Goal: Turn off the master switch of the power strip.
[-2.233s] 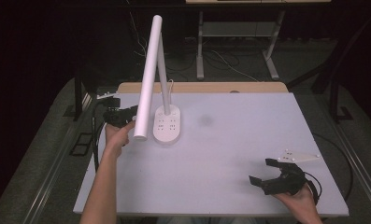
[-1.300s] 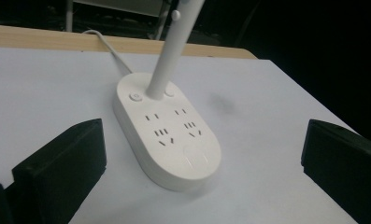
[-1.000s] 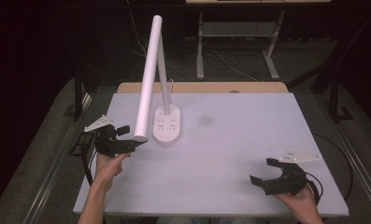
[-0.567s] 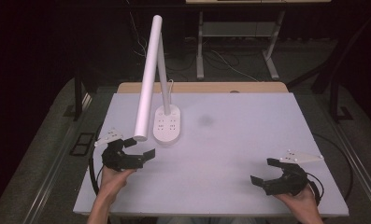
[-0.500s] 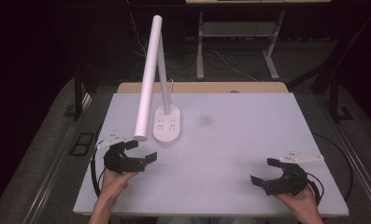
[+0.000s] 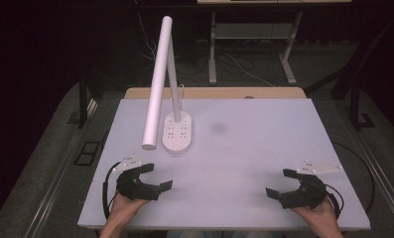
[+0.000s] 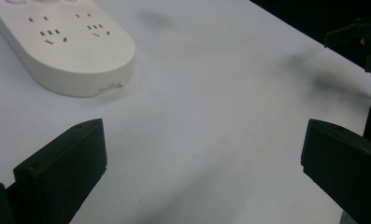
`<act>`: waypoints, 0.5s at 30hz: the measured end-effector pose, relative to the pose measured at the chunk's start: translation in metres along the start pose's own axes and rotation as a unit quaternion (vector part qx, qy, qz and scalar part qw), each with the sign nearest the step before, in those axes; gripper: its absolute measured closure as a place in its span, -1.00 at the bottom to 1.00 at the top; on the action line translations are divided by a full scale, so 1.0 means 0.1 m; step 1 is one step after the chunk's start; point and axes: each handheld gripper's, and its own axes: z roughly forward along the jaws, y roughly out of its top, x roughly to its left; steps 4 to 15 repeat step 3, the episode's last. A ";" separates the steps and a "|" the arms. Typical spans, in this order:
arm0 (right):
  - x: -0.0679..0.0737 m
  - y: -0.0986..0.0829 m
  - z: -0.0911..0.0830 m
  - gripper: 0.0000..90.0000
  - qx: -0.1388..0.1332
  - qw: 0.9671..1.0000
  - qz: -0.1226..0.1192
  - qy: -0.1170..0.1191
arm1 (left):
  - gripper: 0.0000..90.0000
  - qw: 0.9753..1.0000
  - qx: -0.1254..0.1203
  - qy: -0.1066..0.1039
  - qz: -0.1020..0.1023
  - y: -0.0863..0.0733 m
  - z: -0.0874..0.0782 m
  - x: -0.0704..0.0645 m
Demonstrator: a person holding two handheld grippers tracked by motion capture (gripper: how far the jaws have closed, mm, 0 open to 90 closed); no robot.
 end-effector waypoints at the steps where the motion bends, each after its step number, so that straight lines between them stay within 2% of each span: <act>1: 0.00 0.00 0.00 -0.99 0.001 1.000 0.000 0.000 | -1.00 1.000 -0.001 0.000 -0.002 -0.01 0.00 0.00; 15: 0.01 0.00 0.01 -0.99 0.004 1.000 0.001 0.000 | -1.00 1.000 0.001 0.000 -0.003 -0.03 0.00 0.00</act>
